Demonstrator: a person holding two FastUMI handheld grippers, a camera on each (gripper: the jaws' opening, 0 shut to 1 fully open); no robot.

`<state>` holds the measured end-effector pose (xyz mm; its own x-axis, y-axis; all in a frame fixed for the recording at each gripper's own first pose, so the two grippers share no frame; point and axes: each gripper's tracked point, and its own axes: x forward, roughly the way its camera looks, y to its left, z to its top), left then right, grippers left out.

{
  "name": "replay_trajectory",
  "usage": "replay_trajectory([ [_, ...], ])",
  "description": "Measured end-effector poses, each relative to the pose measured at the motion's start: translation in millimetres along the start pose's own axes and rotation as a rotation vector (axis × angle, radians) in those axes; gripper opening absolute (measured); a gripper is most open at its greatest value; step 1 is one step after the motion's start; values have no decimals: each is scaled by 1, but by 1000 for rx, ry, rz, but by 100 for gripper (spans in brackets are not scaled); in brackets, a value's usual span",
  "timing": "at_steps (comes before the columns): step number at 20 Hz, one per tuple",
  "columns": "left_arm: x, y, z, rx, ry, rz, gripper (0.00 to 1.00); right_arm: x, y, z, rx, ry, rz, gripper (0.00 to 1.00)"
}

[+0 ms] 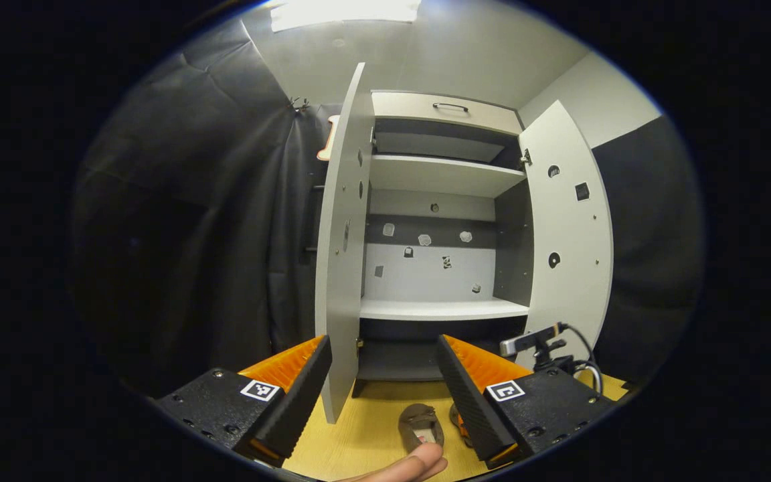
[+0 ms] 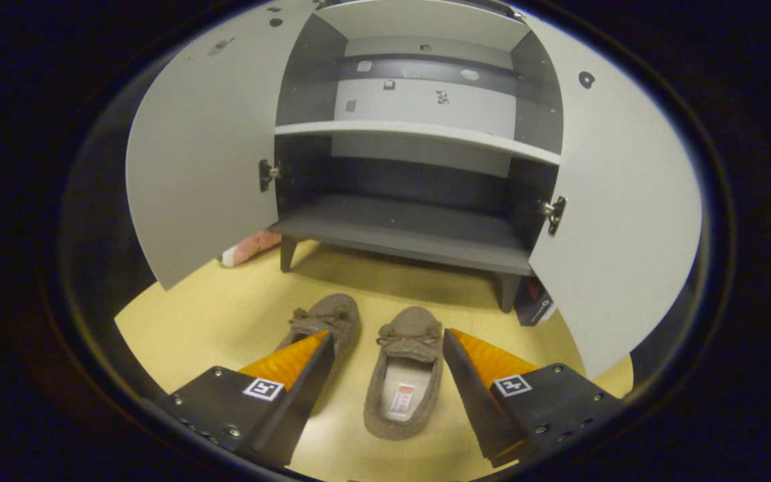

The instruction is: Grab one shoe with the right hand and put it into the shoe cabinet, grab the other shoe with the left hand and put it into the shoe cabinet; then close the right door with the right hand and the left door with the left hand.

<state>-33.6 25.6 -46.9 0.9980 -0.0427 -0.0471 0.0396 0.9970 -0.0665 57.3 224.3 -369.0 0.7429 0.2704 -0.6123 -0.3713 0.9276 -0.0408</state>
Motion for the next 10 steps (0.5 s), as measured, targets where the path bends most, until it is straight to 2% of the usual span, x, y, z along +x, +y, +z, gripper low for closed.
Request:
replay_trajectory([
  [1, 1, 2, 0, 4, -1, 5, 96, 9, -2, -13, 12, 37, -22, 96],
  [2, 2, 2, 1, 9, -3, 7, 96, 17, 1, -25, 22, 68, -18, 96],
  [6, 2, -1, -1, 15, -1, 7, 96, 46, 9, -56, 86, 167, -7, 84],
  [7, 3, -1, -3, 17, 4, 8, 96, 53, 10, -56, 106, 167, 7, 70],
  [8, 4, -1, -4, 19, 7, 13, 96, 59, 13, -58, 121, 166, 24, 63],
  [9, 5, 0, -5, 23, 11, 17, 96, 65, 14, -62, 143, 173, 33, 58],
  [10, 5, 0, -4, 26, 14, 20, 96, 69, 17, -63, 152, 172, 54, 59],
])
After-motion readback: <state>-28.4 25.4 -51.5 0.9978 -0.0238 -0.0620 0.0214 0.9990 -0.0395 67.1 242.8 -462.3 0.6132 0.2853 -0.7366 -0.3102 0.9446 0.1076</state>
